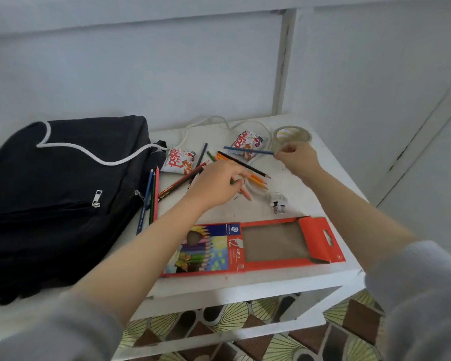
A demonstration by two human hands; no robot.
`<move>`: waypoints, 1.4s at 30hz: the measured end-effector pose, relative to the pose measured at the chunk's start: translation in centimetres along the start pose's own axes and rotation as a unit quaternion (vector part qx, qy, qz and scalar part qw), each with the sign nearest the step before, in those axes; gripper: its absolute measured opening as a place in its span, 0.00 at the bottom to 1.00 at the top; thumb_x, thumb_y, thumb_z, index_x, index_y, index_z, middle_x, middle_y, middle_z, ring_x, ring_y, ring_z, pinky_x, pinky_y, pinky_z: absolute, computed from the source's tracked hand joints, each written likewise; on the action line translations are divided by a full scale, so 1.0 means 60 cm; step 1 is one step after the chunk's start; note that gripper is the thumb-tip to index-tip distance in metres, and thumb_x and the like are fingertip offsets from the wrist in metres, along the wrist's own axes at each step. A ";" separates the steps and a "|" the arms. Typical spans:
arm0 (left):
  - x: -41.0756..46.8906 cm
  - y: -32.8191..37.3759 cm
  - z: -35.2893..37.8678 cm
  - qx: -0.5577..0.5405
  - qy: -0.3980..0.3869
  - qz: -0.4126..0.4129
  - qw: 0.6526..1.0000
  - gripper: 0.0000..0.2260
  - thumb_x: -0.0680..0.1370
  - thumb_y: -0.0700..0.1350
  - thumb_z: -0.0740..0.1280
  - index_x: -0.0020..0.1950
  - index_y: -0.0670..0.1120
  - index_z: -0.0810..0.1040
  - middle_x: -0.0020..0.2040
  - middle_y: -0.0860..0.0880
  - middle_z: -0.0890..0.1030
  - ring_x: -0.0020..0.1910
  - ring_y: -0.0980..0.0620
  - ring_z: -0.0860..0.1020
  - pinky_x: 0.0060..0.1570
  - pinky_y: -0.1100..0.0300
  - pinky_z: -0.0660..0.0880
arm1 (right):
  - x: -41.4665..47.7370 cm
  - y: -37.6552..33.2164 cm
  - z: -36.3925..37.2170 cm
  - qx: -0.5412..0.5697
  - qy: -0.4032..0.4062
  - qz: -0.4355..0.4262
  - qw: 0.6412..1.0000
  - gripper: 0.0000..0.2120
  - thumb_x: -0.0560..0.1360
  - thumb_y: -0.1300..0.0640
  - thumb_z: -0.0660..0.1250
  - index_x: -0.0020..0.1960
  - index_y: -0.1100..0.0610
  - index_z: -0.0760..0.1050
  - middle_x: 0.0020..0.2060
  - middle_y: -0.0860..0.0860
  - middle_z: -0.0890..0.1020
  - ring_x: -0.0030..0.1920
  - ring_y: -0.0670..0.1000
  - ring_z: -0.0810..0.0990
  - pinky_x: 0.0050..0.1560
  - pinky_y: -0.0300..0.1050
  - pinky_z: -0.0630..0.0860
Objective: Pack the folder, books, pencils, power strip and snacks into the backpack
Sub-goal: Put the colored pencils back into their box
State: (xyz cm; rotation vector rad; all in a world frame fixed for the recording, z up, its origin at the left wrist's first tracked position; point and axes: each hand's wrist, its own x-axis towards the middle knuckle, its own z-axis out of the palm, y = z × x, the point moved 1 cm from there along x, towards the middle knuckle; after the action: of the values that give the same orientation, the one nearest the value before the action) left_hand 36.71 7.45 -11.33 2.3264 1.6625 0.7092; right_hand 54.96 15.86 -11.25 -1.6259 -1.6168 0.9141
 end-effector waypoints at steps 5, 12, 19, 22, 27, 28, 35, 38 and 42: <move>0.045 0.018 0.022 0.047 -0.059 0.049 0.996 0.09 0.74 0.39 0.67 0.52 0.48 0.83 0.47 0.50 0.80 0.47 0.54 0.76 0.47 0.59 0.70 | -0.059 -0.005 -0.084 0.222 0.087 -0.074 0.968 0.10 0.73 0.67 0.64 0.37 0.56 0.69 0.35 0.54 0.79 0.31 0.46 0.82 0.34 0.40 0.77; 0.079 0.020 0.039 0.117 -0.098 0.081 0.985 0.07 0.73 0.40 0.68 0.50 0.46 0.83 0.47 0.49 0.81 0.49 0.50 0.76 0.47 0.61 0.68 | -0.168 0.016 -0.152 0.324 0.122 -0.088 0.934 0.12 0.75 0.71 0.59 0.37 0.56 0.66 0.32 0.49 0.83 0.34 0.51 0.83 0.36 0.40 0.77; 0.104 0.055 0.003 -0.112 0.079 0.020 0.990 0.05 0.75 0.37 0.65 0.48 0.43 0.79 0.43 0.48 0.81 0.44 0.50 0.78 0.46 0.59 0.74 | -0.231 0.064 -0.144 0.321 0.107 -0.061 0.939 0.12 0.76 0.72 0.57 0.38 0.59 0.68 0.32 0.51 0.83 0.31 0.51 0.81 0.34 0.40 0.78; 0.098 0.101 -0.048 -0.268 0.205 -0.017 0.941 0.06 0.74 0.37 0.66 0.43 0.48 0.77 0.39 0.52 0.80 0.40 0.53 0.79 0.43 0.62 0.77 | -0.244 0.077 -0.139 0.297 0.103 -0.046 0.948 0.11 0.76 0.72 0.57 0.39 0.59 0.68 0.30 0.51 0.82 0.28 0.52 0.78 0.30 0.40 0.75; 0.030 0.160 -0.068 -0.432 0.129 -0.034 0.892 0.08 0.76 0.32 0.65 0.43 0.45 0.75 0.38 0.47 0.78 0.32 0.60 0.78 0.32 0.65 0.77 | -0.258 0.088 -0.121 0.211 0.110 -0.039 0.971 0.05 0.74 0.70 0.60 0.43 0.61 0.70 0.31 0.54 0.81 0.28 0.49 0.77 0.30 0.39 0.73; 0.013 0.163 -0.058 -0.426 0.097 -0.035 0.899 0.08 0.75 0.32 0.65 0.43 0.45 0.75 0.38 0.47 0.78 0.32 0.60 0.78 0.30 0.66 0.77 | -0.260 0.089 -0.116 0.200 0.107 -0.033 0.973 0.05 0.74 0.69 0.61 0.45 0.61 0.71 0.31 0.54 0.81 0.27 0.47 0.77 0.30 0.38 0.73; -0.035 0.146 0.007 -0.334 0.027 -0.037 0.941 0.11 0.73 0.34 0.69 0.41 0.51 0.77 0.38 0.52 0.80 0.37 0.54 0.79 0.34 0.62 0.79 | -0.279 0.109 -0.077 0.122 0.111 -0.026 0.986 0.07 0.74 0.60 0.68 0.47 0.53 0.71 0.34 0.51 0.82 0.35 0.50 0.78 0.38 0.43 0.74; -0.035 0.146 0.028 -0.301 0.016 -0.022 0.953 0.08 0.72 0.35 0.70 0.43 0.48 0.79 0.38 0.55 0.80 0.39 0.56 0.79 0.41 0.65 0.76 | -0.286 0.114 -0.067 0.014 0.106 -0.065 0.992 0.09 0.71 0.56 0.72 0.49 0.53 0.74 0.40 0.43 0.80 0.40 0.41 0.77 0.39 0.28 0.69; -0.039 0.145 0.052 -0.277 -0.008 -0.018 0.961 0.06 0.71 0.37 0.71 0.44 0.48 0.80 0.38 0.56 0.80 0.38 0.61 0.77 0.41 0.71 0.73 | -0.296 0.116 -0.067 -0.184 0.066 -0.098 0.976 0.23 0.63 0.42 0.75 0.54 0.50 0.76 0.50 0.44 0.77 0.50 0.48 0.73 0.49 0.39 0.63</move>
State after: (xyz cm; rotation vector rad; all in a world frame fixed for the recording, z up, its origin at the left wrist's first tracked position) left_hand 44.91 2.60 -10.98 1.8909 1.2796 0.9926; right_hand 62.22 -1.90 -14.49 -1.6879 -1.8912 0.4111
